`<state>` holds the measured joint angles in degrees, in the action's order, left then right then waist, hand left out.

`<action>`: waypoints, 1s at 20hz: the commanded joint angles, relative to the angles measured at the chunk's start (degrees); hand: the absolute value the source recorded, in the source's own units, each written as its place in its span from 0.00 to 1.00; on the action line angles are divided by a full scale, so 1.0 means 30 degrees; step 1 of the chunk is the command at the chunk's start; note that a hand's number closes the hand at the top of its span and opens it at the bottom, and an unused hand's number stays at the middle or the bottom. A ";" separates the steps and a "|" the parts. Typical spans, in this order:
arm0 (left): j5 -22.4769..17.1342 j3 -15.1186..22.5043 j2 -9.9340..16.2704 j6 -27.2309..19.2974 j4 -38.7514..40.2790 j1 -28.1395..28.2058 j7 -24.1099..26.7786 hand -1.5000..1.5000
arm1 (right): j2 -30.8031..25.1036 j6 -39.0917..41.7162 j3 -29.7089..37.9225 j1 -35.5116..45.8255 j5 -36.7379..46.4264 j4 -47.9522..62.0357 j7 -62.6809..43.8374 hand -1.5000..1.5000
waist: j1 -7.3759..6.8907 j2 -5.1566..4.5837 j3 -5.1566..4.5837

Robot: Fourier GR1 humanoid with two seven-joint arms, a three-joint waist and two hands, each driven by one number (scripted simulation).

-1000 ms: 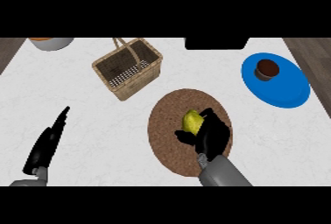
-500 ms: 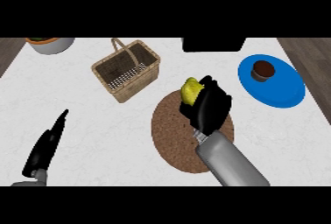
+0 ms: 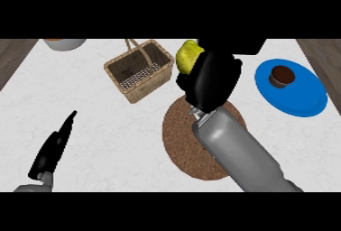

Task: Pick the pear from the placemat and place it in the basket

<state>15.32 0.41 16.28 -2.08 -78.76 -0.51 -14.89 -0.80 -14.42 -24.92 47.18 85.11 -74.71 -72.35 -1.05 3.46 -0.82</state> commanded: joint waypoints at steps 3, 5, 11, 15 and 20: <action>0.0065 0.0248 -0.0046 0.0207 -0.0030 -0.0460 0.0033 0.50 | 0.0253 0.4313 0.1654 0.4035 -0.0057 0.0065 -0.4304 1.00 | -0.0747 -0.0364 0.0047; 0.0076 0.0406 -0.0169 0.0275 -0.0011 -0.0561 0.0060 0.50 | 0.0253 0.4875 0.2057 0.4865 -0.0462 0.0255 -0.4301 1.00 | -0.1058 -0.0411 0.0039; 0.0117 0.0809 -0.0440 0.0483 0.0037 -0.1150 0.0256 0.50 | 0.0254 0.6281 0.4152 0.8233 -0.1089 0.1698 -0.4293 1.00 | -0.1713 -0.0741 0.0031; 0.0418 0.0852 -0.0123 0.0580 0.0041 -0.1811 0.0103 0.50 | 0.0255 0.6909 0.5632 1.0166 -0.1553 0.3639 -0.4290 1.00 | -0.2144 -0.1065 0.0055; 0.0405 0.1028 -0.0496 0.0515 0.0199 -0.2119 0.0219 0.50 | 0.0255 0.7057 0.7396 1.2002 -0.1454 0.5880 -0.4286 1.00 | -0.2457 -0.1275 0.0034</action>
<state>16.30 3.11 15.09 -0.54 -78.25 -6.06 -14.61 -0.68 2.37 -5.85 77.61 80.79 -61.92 -71.31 -7.38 0.18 -0.67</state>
